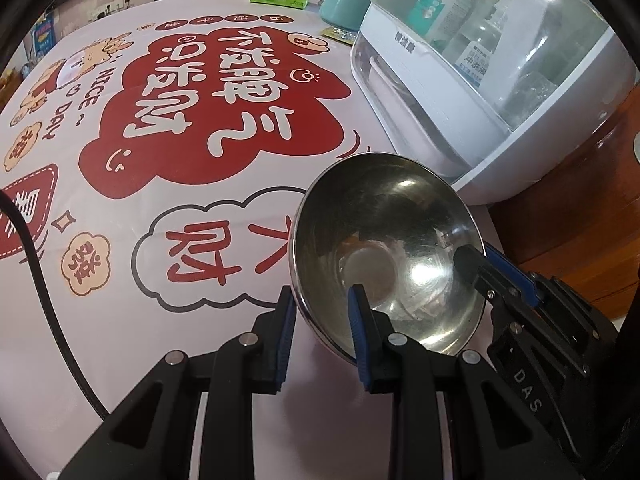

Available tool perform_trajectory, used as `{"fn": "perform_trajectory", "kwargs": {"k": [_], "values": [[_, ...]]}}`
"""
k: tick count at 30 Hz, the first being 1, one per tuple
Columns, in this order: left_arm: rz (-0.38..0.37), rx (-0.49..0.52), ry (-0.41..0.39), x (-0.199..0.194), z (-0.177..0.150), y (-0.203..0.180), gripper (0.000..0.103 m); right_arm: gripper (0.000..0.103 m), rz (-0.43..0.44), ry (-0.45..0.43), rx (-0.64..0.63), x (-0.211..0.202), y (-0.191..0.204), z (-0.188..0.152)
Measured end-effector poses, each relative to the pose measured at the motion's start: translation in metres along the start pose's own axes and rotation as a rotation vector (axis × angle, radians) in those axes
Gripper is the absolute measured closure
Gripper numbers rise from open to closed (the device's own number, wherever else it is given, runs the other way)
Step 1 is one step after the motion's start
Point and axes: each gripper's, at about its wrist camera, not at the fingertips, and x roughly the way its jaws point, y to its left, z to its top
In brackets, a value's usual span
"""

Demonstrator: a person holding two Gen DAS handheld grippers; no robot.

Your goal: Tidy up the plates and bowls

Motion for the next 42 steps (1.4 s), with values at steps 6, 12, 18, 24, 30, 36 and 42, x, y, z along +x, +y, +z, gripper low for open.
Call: {"fn": "perform_trajectory", "kwargs": {"k": [6,12,18,24,30,36,42], "values": [[0.000,0.002,-0.002,-0.002,-0.002,0.001,0.080,0.093,0.003,0.007,-0.009,-0.002,-0.001,0.000],[0.002,-0.016,-0.002,-0.008,-0.005,0.003,0.085,0.094,0.011,0.012,0.002,-0.009,-0.003,-0.002],[0.005,-0.014,-0.033,-0.024,-0.009,-0.001,0.086,0.094,0.014,-0.005,0.005,-0.024,-0.001,-0.003],[-0.012,-0.030,-0.044,-0.042,-0.014,-0.004,0.086,0.094,0.026,-0.034,0.007,-0.045,0.000,-0.003],[-0.016,-0.030,-0.066,-0.063,-0.023,-0.008,0.086,0.094,0.037,-0.059,0.001,-0.066,0.002,-0.006],[-0.022,-0.026,-0.094,-0.086,-0.032,-0.014,0.087,0.095,0.048,-0.087,-0.006,-0.091,0.005,-0.009],[-0.025,-0.021,-0.119,-0.110,-0.045,-0.022,0.087,0.094,0.060,-0.107,-0.017,-0.117,0.003,-0.017]]}}
